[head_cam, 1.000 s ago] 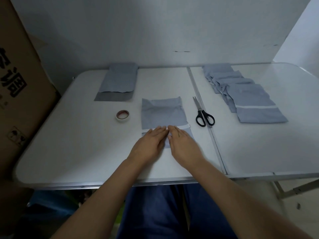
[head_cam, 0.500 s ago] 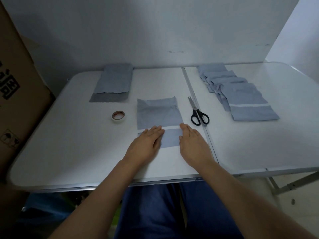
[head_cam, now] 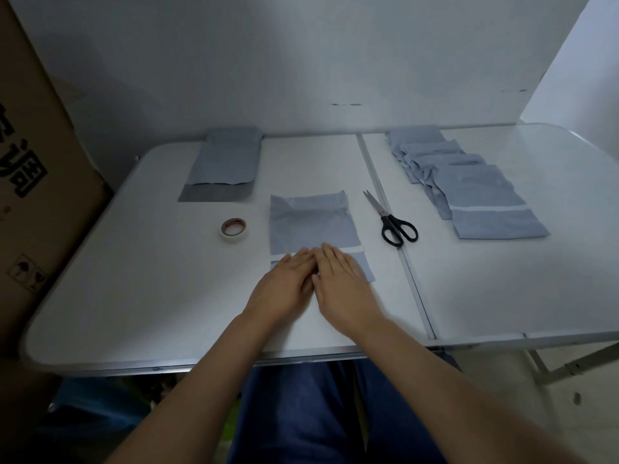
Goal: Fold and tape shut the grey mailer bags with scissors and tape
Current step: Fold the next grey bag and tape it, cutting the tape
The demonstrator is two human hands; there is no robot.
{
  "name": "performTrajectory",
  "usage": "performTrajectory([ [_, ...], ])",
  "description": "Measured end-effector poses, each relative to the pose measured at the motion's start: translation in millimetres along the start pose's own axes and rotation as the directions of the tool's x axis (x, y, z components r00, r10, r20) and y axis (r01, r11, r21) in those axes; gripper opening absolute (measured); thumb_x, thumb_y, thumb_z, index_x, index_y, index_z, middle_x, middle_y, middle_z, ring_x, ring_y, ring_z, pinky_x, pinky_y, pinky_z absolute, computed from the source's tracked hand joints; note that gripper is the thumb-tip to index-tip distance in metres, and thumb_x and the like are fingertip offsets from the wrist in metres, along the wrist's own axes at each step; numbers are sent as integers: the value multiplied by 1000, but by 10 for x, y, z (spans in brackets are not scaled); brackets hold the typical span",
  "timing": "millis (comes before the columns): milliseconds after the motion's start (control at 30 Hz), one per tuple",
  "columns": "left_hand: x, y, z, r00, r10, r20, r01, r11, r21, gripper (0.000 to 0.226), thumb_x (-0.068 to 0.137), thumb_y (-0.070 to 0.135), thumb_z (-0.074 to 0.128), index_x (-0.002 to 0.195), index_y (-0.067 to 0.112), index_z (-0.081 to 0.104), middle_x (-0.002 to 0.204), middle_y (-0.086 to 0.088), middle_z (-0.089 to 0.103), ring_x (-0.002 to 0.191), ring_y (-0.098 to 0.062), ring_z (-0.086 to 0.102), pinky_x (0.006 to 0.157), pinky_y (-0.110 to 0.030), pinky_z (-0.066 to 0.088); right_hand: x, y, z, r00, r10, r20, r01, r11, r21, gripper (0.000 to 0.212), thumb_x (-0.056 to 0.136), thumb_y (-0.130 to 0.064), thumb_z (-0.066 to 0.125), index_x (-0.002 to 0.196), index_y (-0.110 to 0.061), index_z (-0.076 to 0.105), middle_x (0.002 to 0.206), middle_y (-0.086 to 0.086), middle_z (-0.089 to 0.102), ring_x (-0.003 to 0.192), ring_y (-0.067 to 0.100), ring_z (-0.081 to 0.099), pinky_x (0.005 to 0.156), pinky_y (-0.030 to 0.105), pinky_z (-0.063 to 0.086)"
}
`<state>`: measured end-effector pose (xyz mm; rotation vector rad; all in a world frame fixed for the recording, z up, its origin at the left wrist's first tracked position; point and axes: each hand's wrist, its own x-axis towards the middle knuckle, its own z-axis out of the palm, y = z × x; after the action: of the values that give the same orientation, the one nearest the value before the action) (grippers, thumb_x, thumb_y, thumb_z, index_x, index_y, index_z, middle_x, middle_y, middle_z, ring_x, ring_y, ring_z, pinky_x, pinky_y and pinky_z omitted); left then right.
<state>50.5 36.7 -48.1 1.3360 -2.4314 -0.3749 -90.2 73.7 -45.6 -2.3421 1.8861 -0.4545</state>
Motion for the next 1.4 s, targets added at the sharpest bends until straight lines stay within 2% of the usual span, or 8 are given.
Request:
performTrajectory([
  [100,2,-22,-6,1000,3,21,-3,1000,25,50,103,24,36,151,25,26,157,9,24,144,-1,15,114,-14,2,-22,33,111,999,44,8,-44,999,-15,70,94,-39,6,148,-1,29,155,15,30,146,25,23,119,35,7],
  [333,-122,-60,-94,998,-65,-17,66,996,56,48,104,36,32,151,26,29,157,10,23,144,0,15,110,-14,7,-39,24,63,997,41,60,-39,998,-42,84,83,-46,-13,152,-4,8,161,11,6,149,21,1,116,30,-9],
  [533,-276,-120,-209,989,-137,-53,141,986,84,46,104,34,32,150,24,32,156,8,27,143,-3,20,108,-12,6,-23,41,81,995,66,78,-64,997,-33,70,93,-42,2,153,-6,10,162,8,5,149,18,0,117,28,-10],
  [900,-409,-200,-339,950,-309,-34,311,945,99,44,105,31,26,148,28,35,156,12,27,143,-6,24,114,-23,17,-33,67,86,998,58,30,-58,998,-2,85,84,-49,-9,153,-7,17,161,6,12,149,18,7,118,28,-7],
  [967,-432,-205,-388,933,-353,-66,358,931,74,42,104,28,30,144,26,44,151,9,38,138,-10,35,109,-26,27,-36,70,78,998,58,23,-59,998,18,84,85,-49,-7,152,-7,19,160,6,15,149,18,9,118,29,-5],
  [1067,-287,-179,-449,888,-434,-150,424,901,-94,32,97,21,44,123,15,62,128,-5,61,115,-23,56,86,-26,38,-28,77,76,998,64,6,-64,997,51,81,87,-49,-1,151,-8,26,159,7,21,148,19,14,119,31,0],
  [1233,75,-251,-429,750,-661,-2,652,740,-166,41,86,45,61,113,14,64,120,-8,50,105,-27,58,89,-30,44,-7,112,37,997,50,58,-55,994,95,100,80,-78,0,152,-14,23,160,2,20,148,17,12,121,34,5],
  [1400,260,-322,-434,723,-689,62,690,712,-130,19,81,26,62,90,13,74,99,-12,69,88,-30,65,75,-31,51,-5,132,-11,996,-13,86,13,1000,-2,115,68,-88,-10,152,-17,25,160,1,19,148,19,13,120,38,12],
])
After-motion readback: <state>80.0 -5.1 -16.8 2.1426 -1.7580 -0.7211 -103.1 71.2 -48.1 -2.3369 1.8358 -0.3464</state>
